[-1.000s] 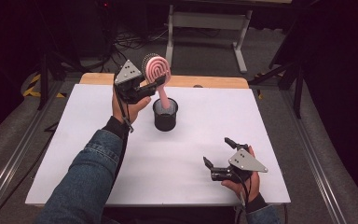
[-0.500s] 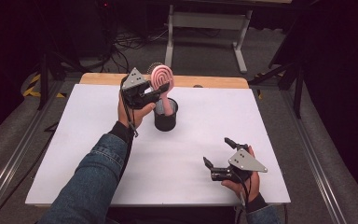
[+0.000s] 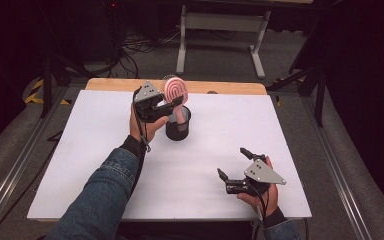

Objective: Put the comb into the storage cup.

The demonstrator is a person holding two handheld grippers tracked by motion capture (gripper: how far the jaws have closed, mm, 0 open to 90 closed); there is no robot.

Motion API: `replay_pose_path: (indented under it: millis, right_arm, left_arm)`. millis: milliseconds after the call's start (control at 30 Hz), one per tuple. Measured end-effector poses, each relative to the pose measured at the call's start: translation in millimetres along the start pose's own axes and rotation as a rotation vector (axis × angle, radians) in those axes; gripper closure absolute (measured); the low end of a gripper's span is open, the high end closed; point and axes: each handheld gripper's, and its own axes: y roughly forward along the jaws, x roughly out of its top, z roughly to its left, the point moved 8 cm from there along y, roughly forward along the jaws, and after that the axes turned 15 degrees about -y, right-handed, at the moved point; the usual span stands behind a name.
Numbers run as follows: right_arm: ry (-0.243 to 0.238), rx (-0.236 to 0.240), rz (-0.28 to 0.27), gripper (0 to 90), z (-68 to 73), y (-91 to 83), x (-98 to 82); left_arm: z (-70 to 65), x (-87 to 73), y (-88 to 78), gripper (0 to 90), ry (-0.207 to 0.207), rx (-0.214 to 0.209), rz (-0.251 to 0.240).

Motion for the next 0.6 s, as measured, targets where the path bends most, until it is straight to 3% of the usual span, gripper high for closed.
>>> replay_pose_path:
  millis: [600]
  right_arm:
    - [-0.003, 0.001, 0.007, 4.6, 0.7, 1.0, -0.9]
  left_arm:
    - [9.8, -15.7, 3.5, 63.2, -0.059, 0.014, 0.003]
